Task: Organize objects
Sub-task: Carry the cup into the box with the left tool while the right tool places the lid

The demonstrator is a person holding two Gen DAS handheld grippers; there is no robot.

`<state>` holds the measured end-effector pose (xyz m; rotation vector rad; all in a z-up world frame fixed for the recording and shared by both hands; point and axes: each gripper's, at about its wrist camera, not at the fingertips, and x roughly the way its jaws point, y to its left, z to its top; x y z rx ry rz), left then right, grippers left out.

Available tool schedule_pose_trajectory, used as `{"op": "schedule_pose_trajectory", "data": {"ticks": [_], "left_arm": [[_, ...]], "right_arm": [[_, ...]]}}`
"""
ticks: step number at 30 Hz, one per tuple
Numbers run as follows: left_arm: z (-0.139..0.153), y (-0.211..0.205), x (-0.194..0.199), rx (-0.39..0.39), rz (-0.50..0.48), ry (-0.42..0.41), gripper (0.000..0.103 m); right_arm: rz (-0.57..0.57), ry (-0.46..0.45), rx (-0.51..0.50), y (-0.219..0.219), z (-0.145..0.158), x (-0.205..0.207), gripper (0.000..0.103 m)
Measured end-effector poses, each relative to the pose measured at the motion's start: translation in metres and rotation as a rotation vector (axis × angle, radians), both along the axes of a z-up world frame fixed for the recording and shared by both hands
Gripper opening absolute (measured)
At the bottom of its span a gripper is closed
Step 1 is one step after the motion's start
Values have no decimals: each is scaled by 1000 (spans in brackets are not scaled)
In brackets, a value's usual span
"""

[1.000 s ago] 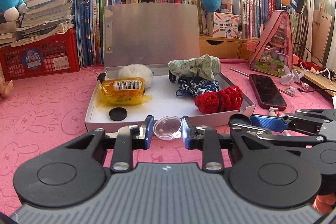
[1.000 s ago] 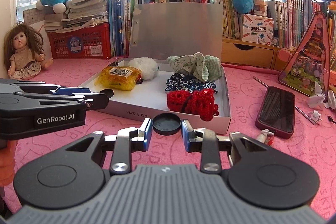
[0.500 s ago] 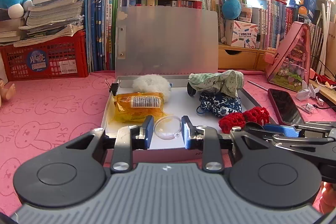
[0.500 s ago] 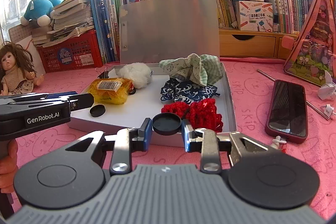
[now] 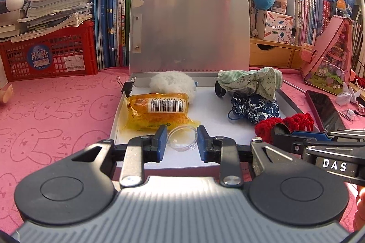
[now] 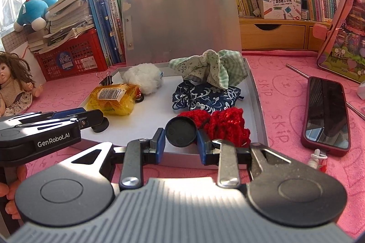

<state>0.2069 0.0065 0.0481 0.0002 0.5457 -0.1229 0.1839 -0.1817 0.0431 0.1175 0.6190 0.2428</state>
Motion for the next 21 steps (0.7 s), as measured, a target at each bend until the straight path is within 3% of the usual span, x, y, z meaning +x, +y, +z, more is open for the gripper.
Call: {"op": "schedule_pose_trajectory", "data": {"ticks": [10, 13, 21], "left_arm": [[-12, 3, 12, 7, 19, 34, 33], [-15, 2, 14, 11, 20, 43, 33], [-24, 0, 17, 29, 17, 79, 33]], "right_arm": [[13, 10, -15, 6, -5, 7, 35], [12, 23, -18, 8, -9, 9, 28], [11, 23, -26, 11, -12, 10, 28]]}}
